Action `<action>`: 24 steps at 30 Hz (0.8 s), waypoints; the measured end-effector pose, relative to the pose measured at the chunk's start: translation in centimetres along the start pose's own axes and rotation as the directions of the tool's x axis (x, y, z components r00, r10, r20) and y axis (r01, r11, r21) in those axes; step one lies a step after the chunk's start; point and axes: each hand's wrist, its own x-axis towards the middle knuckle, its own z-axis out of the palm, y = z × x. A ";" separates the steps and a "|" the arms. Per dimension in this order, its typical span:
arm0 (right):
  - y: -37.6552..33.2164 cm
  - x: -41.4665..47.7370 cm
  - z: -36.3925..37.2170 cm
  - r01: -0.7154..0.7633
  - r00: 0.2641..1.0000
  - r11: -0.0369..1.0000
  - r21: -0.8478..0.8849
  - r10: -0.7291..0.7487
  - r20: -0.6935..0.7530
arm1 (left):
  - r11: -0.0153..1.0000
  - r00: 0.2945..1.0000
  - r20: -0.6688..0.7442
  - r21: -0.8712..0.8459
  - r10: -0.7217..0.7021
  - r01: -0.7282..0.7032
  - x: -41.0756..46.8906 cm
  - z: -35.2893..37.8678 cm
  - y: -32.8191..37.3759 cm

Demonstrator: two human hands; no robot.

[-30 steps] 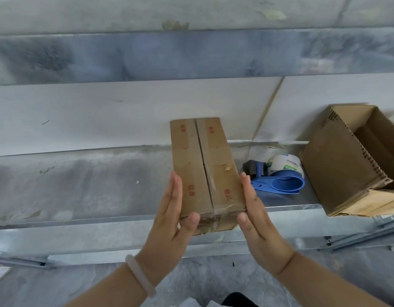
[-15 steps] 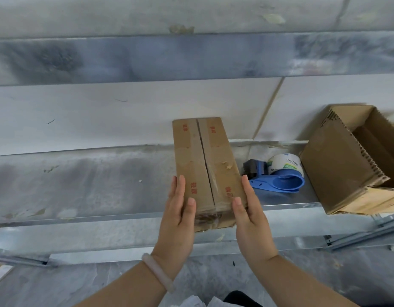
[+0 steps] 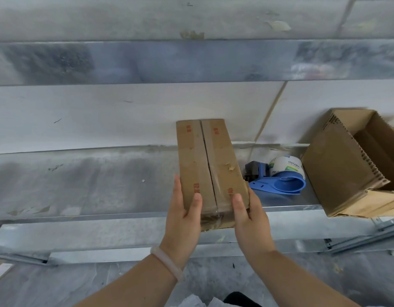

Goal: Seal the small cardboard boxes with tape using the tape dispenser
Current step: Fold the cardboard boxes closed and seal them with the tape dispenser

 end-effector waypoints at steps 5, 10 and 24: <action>-0.1 -0.2 0.7 -0.072 0.988 0.995 0.073 0.082 -0.135 | 0.961 0.986 -0.118 -0.264 -0.114 0.079 -0.7 1.0 0.3; -1.5 0.1 0.1 -0.152 0.984 0.982 0.110 0.160 -0.073 | 0.950 0.991 -0.042 -0.293 -0.126 0.109 -1.7 0.7 1.4; -3.2 3.1 -4.3 -0.226 0.948 0.974 0.011 0.217 0.234 | 0.988 0.997 -0.027 0.133 -0.076 0.079 5.1 -12.9 3.7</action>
